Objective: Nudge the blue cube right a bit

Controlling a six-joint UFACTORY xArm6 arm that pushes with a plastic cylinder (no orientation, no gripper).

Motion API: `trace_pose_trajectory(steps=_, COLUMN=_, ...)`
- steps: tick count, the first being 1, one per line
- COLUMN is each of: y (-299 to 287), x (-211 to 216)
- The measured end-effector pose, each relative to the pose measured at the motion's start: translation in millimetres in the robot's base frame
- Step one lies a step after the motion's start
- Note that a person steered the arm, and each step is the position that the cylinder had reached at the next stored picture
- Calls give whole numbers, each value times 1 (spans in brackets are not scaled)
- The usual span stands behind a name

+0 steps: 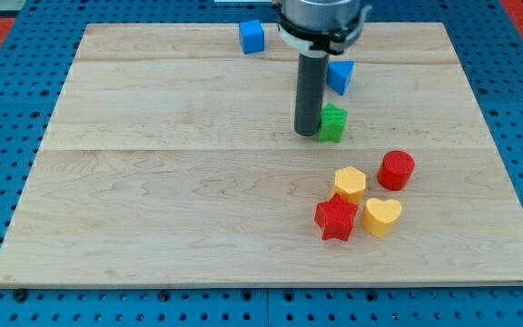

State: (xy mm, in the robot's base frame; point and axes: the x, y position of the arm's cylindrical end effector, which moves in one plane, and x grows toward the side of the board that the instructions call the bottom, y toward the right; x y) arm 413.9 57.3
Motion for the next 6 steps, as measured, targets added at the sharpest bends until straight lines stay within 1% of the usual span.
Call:
trace_pose_trajectory(steps=1, y=-45, x=-46)
trace_pose_trajectory(steps=2, y=23, x=-42)
trace_pose_trajectory(steps=3, y=14, x=21)
trace_pose_trajectory(steps=4, y=-4, x=-4)
trace_pose_trajectory(steps=5, y=-85, x=-38)
trace_pose_trajectory(steps=6, y=-103, x=-91)
